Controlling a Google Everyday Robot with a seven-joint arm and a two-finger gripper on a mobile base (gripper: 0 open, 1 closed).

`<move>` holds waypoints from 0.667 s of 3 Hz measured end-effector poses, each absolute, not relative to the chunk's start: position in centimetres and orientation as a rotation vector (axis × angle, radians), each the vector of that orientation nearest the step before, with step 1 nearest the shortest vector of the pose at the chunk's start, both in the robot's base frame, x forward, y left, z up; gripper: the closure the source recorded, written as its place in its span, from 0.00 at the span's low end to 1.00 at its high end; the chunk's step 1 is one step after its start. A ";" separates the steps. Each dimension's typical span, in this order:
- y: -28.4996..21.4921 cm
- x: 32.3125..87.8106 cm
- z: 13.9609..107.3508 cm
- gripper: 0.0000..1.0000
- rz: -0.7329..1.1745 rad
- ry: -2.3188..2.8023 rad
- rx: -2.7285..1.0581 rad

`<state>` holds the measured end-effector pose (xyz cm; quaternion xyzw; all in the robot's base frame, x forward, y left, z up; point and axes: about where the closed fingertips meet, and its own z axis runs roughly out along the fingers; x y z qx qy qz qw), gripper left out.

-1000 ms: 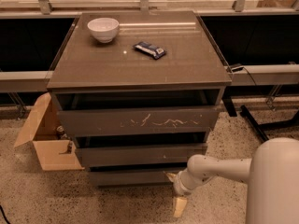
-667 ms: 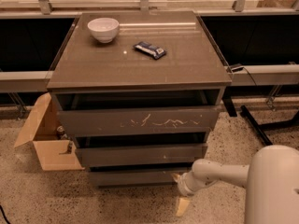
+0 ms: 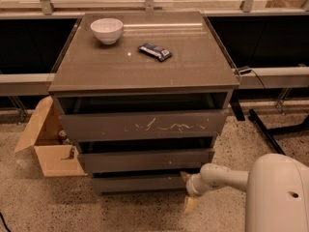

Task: Open bottom drawer

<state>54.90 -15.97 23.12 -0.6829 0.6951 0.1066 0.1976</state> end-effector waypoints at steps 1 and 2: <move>-16.9 57.4 21.4 0.00 0.300 1.927 -1.896; -17.6 59.0 20.3 0.00 0.311 1.929 -1.873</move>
Offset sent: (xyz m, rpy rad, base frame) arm 0.0650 -0.0288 -0.0394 0.0528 -0.0232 -0.0327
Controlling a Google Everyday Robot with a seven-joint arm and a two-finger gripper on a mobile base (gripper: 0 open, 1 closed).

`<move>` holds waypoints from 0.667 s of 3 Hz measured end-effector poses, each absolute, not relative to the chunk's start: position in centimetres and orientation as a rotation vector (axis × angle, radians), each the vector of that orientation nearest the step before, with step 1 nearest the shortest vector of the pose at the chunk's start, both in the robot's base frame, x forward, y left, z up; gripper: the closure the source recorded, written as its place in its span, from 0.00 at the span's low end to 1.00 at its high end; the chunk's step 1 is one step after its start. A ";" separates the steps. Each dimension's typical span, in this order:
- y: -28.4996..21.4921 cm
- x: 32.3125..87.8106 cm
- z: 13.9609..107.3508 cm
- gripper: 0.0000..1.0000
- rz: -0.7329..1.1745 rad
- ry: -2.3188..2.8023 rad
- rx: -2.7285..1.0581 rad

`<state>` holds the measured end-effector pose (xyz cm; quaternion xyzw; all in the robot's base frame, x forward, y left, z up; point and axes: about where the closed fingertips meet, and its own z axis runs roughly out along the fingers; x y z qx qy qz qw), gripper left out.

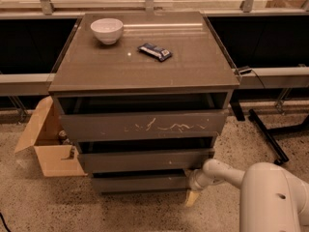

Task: Open bottom drawer

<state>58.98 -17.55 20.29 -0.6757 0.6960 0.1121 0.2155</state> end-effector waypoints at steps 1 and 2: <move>-17.9 60.4 18.7 0.19 0.356 1.930 -1.850; -17.4 60.7 18.1 0.50 0.395 1.900 -1.867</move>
Offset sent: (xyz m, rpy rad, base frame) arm 0.0205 0.0038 -0.0315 0.0674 0.0581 0.0428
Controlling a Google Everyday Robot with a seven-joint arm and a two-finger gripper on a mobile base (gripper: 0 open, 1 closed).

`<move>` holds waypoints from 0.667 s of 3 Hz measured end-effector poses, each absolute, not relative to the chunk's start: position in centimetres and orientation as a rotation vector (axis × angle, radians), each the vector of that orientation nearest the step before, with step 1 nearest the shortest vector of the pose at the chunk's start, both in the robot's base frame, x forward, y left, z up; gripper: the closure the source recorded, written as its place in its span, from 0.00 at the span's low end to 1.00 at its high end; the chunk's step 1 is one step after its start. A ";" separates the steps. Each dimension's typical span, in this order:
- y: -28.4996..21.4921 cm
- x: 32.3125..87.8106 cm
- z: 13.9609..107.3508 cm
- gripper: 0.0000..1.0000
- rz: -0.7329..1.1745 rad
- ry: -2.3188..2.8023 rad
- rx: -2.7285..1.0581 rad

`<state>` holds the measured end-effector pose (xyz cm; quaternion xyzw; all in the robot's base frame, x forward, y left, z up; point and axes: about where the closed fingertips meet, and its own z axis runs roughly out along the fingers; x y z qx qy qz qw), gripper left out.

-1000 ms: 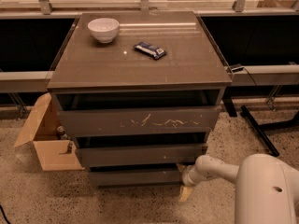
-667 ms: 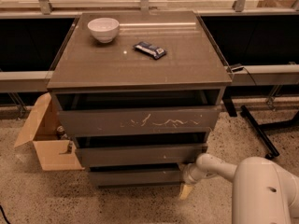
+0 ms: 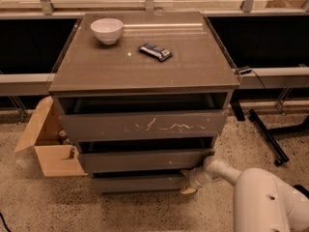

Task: Open bottom drawer

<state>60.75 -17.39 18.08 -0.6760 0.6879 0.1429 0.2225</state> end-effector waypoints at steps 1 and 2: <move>-16.7 59.5 19.9 0.73 0.384 1.848 -1.881; -14.1 56.6 23.0 0.96 0.382 1.732 -1.915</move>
Offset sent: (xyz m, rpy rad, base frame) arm -0.1197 0.0875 0.0845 0.1221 -0.1102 0.2285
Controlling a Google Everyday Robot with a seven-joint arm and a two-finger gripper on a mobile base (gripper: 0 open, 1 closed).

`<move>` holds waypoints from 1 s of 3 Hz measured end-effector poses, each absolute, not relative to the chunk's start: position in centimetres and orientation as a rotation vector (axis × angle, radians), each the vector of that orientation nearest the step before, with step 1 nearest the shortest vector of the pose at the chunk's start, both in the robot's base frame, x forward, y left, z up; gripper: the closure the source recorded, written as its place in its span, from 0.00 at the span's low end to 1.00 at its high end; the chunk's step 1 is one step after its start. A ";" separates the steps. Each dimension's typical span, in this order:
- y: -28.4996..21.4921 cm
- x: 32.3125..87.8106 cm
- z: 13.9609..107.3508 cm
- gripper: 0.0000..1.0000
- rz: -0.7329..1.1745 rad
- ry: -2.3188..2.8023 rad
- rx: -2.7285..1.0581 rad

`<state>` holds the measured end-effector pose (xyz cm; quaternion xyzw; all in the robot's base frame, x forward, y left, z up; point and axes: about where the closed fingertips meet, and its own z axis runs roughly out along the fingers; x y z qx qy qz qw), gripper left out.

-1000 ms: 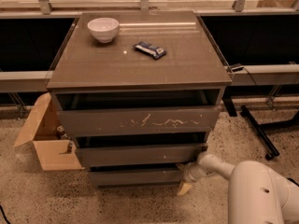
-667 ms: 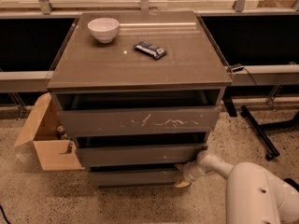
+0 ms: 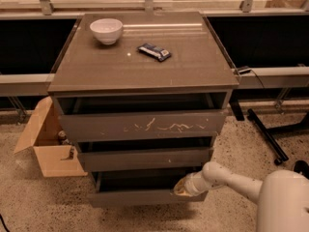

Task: Open bottom drawer

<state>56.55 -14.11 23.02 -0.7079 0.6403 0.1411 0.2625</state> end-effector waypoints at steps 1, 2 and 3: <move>-9.3 52.2 23.8 1.00 0.505 1.599 -1.966; -8.5 51.6 23.9 0.85 0.526 1.572 -1.977; -8.7 51.8 23.8 0.54 0.522 1.585 -1.975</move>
Offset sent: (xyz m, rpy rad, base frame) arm -0.0452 0.0504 0.0078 0.0820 0.0211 0.1213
